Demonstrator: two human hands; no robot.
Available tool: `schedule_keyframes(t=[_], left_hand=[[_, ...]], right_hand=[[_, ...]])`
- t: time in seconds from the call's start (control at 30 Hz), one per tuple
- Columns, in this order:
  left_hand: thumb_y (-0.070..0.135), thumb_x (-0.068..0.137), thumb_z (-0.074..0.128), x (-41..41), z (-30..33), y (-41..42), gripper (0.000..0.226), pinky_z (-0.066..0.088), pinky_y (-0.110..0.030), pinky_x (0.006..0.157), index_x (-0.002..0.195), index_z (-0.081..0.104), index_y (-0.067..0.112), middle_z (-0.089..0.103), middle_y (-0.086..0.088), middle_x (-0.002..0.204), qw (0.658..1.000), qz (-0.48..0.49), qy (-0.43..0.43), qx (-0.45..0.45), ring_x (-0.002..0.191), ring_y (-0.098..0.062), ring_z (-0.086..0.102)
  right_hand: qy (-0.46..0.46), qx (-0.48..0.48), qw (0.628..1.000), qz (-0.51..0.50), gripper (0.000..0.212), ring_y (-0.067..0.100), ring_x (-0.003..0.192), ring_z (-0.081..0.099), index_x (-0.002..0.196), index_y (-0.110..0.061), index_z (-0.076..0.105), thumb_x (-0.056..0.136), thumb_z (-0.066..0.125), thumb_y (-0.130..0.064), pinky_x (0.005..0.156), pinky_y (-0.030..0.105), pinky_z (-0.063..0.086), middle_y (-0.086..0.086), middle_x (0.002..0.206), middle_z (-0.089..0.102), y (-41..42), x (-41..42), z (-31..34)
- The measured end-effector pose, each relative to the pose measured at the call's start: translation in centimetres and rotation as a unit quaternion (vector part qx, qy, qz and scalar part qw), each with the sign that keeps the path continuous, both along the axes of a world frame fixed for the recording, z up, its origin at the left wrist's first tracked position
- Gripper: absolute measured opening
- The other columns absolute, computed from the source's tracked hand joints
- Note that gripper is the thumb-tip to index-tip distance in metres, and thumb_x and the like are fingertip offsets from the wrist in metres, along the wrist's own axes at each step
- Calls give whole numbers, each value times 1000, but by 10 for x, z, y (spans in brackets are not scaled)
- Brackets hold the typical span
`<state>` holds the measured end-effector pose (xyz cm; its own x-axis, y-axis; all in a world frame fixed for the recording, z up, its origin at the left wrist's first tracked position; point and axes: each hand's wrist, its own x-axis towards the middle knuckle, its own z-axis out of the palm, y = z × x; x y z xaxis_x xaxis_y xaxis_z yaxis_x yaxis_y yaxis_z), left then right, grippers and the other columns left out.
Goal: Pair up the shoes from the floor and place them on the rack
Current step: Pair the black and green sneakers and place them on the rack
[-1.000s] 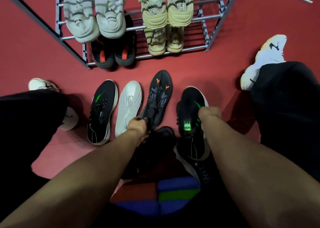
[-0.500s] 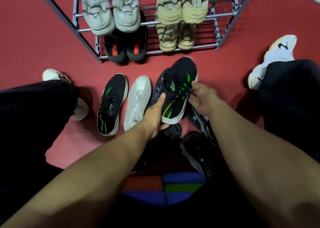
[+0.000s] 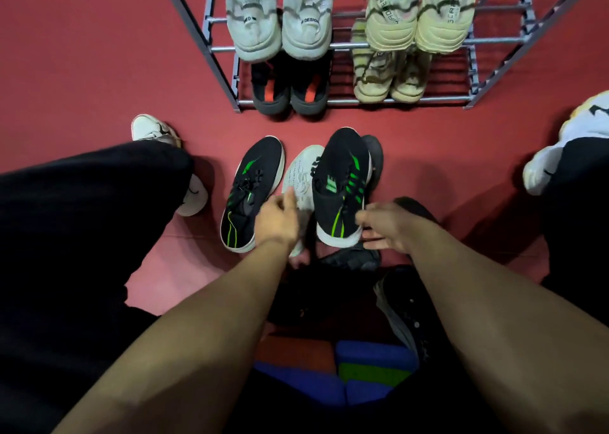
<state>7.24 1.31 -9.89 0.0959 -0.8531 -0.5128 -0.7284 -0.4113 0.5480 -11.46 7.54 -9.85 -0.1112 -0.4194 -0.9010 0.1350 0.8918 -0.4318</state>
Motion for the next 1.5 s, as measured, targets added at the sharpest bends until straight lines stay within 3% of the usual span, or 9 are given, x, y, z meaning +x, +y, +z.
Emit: schedule_keyframes(t=[0.13, 0.23, 0.47, 0.63, 0.8, 1.03, 1.17, 1.4, 1.5], left_hand=[[28, 91, 46, 45, -22, -3, 32, 34, -42, 102, 118, 59, 18, 51, -16, 130, 983, 56, -161, -73, 122, -38, 41], [23, 86, 50, 56, -29, -4, 39, 32, -45, 106, 125, 52, 21, 40, -9, 142, 973, 140, -170, -68, 132, -36, 33], [23, 95, 41, 70, -47, -25, 53, 36, -40, 106, 146, 34, 10, 39, -19, 148, 896, 439, 25, 63, 131, -36, 44], [38, 83, 52, 75, -31, -20, 41, 56, -46, 79, 112, 58, 11, 64, -10, 103, 829, 512, 185, 132, 78, -31, 66], [74, 56, 51, 68, -29, -26, 81, 55, -43, 86, 110, 68, 17, 74, -7, 99, 850, 457, 209, 156, 82, -28, 70], [42, 92, 45, 45, 45, -39, 36, 24, -19, 42, 63, 45, 22, 42, 8, 31, 927, 161, 188, 280, 26, -7, 34], [32, 95, 44, 44, 76, -55, 28, 27, -10, 31, 70, 48, 20, 51, 5, 48, 924, 117, 221, 288, 38, -5, 41], [15, 95, 53, 41, 143, -48, 12, 45, -15, 40, 84, 57, 15, 54, 0, 74, 931, 48, 274, 236, 59, -9, 50], [13, 95, 55, 40, 164, -43, 10, 46, -20, 53, 87, 61, 15, 60, 0, 80, 940, 19, 285, 187, 66, -11, 51]], right_hand=[[89, 15, 995, 41, 25, 20, 99, 61, 112, -19, 63, 88, 55, -16, 76, 33, 52, 2, 110, 66, 7, -3, -20], [103, 28, 993, 52, 21, 12, 84, 58, 107, -21, 62, 88, 55, -13, 77, 34, 54, -2, 97, 64, 3, -4, -24], [103, 28, 993, 59, 27, 19, 96, 58, 113, -22, 61, 86, 63, -18, 78, 35, 56, 3, 113, 64, 1, 1, -24], [86, 33, 995, 45, 24, 19, 101, 58, 113, -21, 61, 88, 65, -20, 82, 35, 54, 1, 114, 64, 2, 0, -19], [59, 36, 997, -20, 7, 27, 106, 65, 96, -20, 58, 91, 62, -16, 86, 40, 54, 7, 114, 67, 0, 5, -4], [17, 43, 995, -84, 14, 19, 77, 59, 102, -14, 58, 89, 52, -15, 63, 31, 49, 8, 103, 64, -27, 10, 48], [3, 37, 997, -67, 12, 16, 75, 53, 82, -13, 50, 93, 49, -19, 64, 28, 46, 5, 86, 57, -40, 1, 100], [45, -34, 997, -48, 17, 25, 74, 65, 111, -8, 54, 94, 54, -10, 68, 37, 55, 13, 100, 67, -18, -1, 166], [37, -84, 995, -43, 8, 24, 74, 67, 97, -11, 59, 96, 52, -8, 78, 38, 54, 9, 92, 71, -7, -5, 187]])
